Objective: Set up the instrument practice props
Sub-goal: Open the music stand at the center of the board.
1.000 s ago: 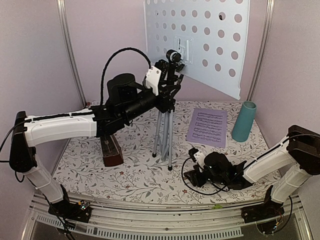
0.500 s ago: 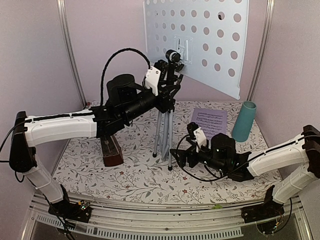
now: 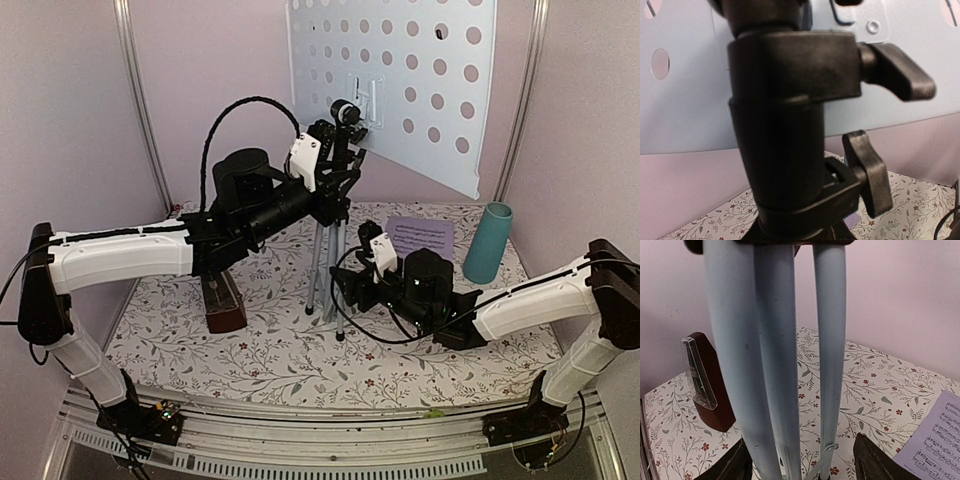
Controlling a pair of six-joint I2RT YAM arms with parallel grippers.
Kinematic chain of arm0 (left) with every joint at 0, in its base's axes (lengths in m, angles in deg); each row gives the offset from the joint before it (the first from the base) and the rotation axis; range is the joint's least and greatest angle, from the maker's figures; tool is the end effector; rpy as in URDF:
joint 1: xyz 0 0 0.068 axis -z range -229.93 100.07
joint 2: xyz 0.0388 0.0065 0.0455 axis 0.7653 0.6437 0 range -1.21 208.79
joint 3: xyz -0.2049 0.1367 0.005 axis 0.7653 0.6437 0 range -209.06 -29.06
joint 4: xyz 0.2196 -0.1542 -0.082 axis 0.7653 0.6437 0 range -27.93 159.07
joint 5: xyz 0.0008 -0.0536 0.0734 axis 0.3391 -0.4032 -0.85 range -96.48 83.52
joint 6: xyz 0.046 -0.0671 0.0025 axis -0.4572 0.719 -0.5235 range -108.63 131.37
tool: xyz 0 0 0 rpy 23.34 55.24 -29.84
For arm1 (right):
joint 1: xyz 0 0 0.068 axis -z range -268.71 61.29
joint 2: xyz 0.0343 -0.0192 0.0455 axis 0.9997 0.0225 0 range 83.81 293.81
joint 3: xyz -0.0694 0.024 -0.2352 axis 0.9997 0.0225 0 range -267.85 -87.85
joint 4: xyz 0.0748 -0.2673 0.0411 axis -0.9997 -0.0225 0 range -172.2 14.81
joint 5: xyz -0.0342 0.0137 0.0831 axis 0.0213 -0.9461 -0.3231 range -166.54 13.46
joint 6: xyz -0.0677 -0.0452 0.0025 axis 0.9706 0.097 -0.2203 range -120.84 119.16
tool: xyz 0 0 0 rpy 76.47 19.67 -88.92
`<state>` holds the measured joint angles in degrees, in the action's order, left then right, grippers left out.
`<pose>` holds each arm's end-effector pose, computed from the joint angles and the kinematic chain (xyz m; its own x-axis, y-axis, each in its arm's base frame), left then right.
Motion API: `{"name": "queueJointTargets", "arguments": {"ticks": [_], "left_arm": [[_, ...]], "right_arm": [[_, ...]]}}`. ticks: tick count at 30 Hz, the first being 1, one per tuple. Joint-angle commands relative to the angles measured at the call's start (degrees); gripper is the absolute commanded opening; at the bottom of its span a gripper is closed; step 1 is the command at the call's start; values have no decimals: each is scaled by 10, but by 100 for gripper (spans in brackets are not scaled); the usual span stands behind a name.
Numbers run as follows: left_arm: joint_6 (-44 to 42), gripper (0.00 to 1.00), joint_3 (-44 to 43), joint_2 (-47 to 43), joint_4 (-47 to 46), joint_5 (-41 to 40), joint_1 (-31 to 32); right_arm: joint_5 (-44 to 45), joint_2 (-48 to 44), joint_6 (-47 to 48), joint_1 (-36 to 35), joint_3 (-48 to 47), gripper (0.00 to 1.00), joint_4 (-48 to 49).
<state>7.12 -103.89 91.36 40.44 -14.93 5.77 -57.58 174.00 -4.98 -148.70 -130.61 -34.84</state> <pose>0.2593 -0.3619 0.3358 0.0925 -0.0055 -0.9957 0.7298 0.6807 0.0640 0.2121 0.3212 0.1779 -0.1089 -0.0522 -0.9927 -0.6515 0.7580 0.0317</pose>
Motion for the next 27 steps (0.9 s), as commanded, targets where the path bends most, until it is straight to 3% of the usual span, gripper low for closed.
{"name": "queueJointTargets", "arguments": {"ticks": [1,11,13,14,27], "left_arm": [[-34,0,29,22,116,-11,-9],[-32,0,31,23,110,-12,-10],[-33,0,32,22,111,-10,-11],[-32,0,32,21,111,-9,-12],[-38,0,23,25,122,5,-17]], "right_arm": [[18,15,10,0,-23,62,-15],[16,18,12,-1,-60,18,-124],[19,15,9,-1,-66,3,-157],[22,13,5,-1,-71,0,-178],[-1,-32,-31,-2,-72,0,-362]]}}
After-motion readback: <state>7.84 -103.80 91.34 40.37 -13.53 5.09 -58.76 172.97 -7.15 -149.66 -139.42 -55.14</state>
